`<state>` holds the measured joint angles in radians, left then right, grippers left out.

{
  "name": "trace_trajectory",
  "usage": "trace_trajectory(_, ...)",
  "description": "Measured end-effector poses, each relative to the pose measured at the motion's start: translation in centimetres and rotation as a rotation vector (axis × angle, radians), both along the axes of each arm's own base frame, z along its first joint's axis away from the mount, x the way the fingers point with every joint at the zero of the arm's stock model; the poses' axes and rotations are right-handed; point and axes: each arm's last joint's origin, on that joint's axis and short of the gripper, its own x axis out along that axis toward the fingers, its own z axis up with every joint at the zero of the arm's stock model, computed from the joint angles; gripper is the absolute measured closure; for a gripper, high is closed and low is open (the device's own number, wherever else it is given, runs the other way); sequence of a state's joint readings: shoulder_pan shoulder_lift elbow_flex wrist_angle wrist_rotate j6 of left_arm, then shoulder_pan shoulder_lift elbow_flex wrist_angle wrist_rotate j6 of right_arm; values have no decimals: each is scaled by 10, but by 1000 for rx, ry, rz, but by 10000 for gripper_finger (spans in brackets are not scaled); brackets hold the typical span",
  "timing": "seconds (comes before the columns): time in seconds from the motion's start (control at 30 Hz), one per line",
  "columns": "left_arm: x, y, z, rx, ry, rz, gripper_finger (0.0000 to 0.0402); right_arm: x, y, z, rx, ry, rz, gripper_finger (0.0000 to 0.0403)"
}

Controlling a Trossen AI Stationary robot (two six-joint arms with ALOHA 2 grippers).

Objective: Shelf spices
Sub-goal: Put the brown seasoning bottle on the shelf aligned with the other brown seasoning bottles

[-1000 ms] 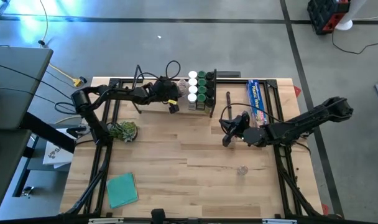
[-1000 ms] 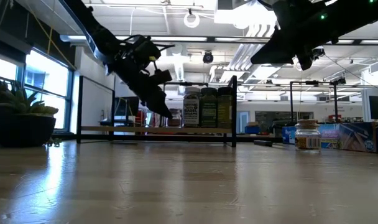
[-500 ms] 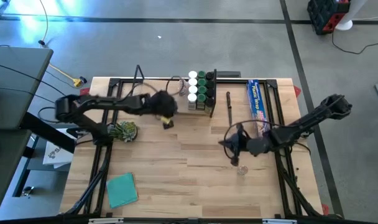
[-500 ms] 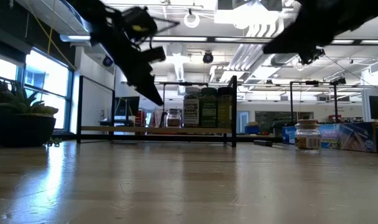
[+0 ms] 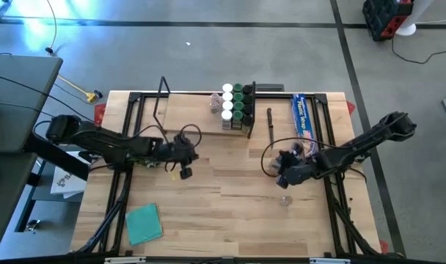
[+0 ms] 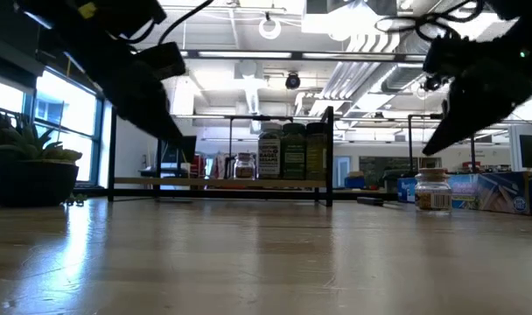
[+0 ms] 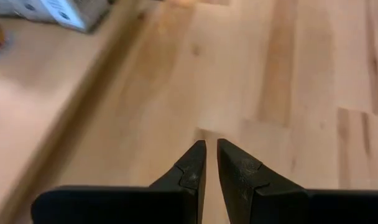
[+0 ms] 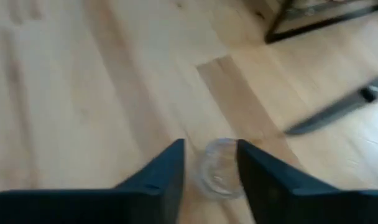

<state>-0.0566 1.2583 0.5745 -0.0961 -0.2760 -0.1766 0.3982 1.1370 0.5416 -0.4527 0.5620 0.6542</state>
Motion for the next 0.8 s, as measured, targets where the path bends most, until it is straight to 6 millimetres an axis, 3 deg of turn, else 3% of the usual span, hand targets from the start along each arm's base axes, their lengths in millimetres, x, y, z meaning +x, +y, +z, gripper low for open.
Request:
trace_trajectory(0.17, -5, -12, -10, -24, -10, -26, 367, -9, -7, -14, -80, -33, -130, 171)
trace_trajectory(0.27, -6, -16, -9, -8, -16, -25, 367, -13, -9, -25, -41, -66, -180, 136)
trace_trajectory(0.57, -4, -18, -7, 6, -45, -19, 367, 4, -4, -41, 56, -164, -68, 144)
trace_trajectory(0.8, -4, -18, -7, 4, -44, -24, 367, 16, -3, -60, 30, -60, -30, 170)
